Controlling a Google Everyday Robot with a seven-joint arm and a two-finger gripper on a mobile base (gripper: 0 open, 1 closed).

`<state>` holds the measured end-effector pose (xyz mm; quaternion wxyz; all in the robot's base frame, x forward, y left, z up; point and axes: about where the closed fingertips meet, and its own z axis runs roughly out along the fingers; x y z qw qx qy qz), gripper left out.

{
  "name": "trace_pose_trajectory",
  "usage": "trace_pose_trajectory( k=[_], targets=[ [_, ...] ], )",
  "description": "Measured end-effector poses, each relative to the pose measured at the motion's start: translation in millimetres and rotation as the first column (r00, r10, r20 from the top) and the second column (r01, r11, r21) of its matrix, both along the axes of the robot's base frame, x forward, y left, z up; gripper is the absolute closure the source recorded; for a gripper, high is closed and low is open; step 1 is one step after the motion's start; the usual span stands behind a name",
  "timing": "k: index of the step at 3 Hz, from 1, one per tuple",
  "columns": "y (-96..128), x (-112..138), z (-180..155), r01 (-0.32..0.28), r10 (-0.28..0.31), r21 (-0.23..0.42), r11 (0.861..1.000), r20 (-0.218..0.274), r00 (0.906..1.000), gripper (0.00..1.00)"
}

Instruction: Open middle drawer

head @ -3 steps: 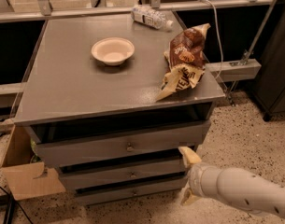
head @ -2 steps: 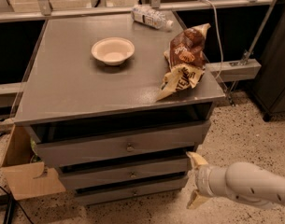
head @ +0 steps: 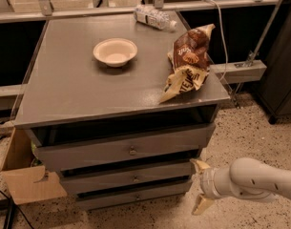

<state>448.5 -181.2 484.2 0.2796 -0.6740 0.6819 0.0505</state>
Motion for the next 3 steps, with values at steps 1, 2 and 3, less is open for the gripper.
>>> trace_pose_trajectory(
  k=[1, 2, 3],
  targets=[
    [6, 4, -11, -0.022, 0.021, 0.036, 0.999, 0.019, 0.9996, 0.0],
    [20, 4, -21, -0.068, 0.061, 0.089, 0.994, 0.078, 0.9951, 0.0],
    [41, -2, -27, -0.131, 0.116, 0.108, 0.985, 0.141, 0.9832, 0.0]
  ],
)
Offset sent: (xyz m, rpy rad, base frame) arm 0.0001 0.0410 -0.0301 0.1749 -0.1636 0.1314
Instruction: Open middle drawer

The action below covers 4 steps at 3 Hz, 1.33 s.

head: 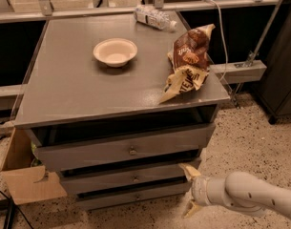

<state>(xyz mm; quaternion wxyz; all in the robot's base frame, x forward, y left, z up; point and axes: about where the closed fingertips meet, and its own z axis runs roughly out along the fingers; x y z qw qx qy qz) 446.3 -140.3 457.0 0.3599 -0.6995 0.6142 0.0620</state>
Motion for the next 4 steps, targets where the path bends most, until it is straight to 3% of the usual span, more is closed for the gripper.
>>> trace_pose_trajectory(
  k=[2, 4],
  targets=[
    [6, 4, -4, -0.025, 0.026, -0.004, 1.0, 0.016, 0.9995, 0.0],
    [18, 26, -18, -0.065, 0.066, -0.018, 0.998, 0.027, 0.9974, 0.0]
  ],
)
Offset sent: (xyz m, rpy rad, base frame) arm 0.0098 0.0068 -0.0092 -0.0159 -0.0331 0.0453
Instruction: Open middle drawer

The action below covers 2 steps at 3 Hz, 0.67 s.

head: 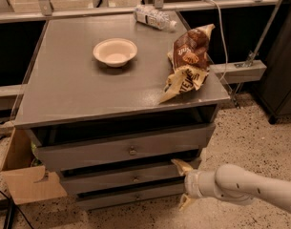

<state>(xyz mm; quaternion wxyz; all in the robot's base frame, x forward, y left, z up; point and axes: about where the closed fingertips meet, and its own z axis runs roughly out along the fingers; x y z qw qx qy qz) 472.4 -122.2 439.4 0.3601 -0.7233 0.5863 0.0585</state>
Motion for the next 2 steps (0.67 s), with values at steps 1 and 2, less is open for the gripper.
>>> trace_pose_trajectory(
  k=[1, 2],
  targets=[
    [2, 11, -9, 0.0, 0.0, -0.034, 0.999, 0.01, 0.9999, 0.0],
    [0, 39, -35, 0.017, -0.017, -0.082, 0.996, 0.008, 0.9998, 0.0]
  ],
)
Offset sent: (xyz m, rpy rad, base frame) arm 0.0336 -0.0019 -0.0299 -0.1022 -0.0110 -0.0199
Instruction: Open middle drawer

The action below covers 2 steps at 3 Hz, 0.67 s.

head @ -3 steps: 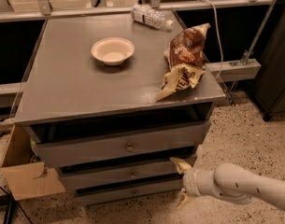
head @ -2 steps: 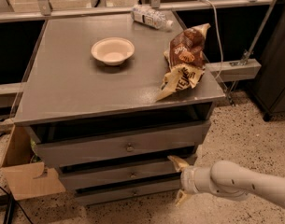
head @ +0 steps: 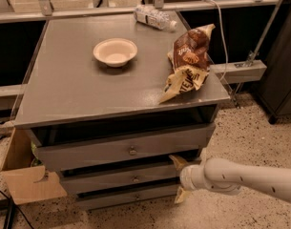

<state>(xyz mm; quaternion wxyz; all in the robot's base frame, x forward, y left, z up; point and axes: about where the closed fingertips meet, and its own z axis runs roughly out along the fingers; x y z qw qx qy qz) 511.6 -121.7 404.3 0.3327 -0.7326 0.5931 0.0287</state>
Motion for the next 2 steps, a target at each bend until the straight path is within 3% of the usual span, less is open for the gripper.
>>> trace_pose_trajectory(
  k=[2],
  targets=[
    [2.8, 17.6, -11.5, 0.007, -0.008, -0.014, 1.0, -0.018, 0.9998, 0.0]
  ],
)
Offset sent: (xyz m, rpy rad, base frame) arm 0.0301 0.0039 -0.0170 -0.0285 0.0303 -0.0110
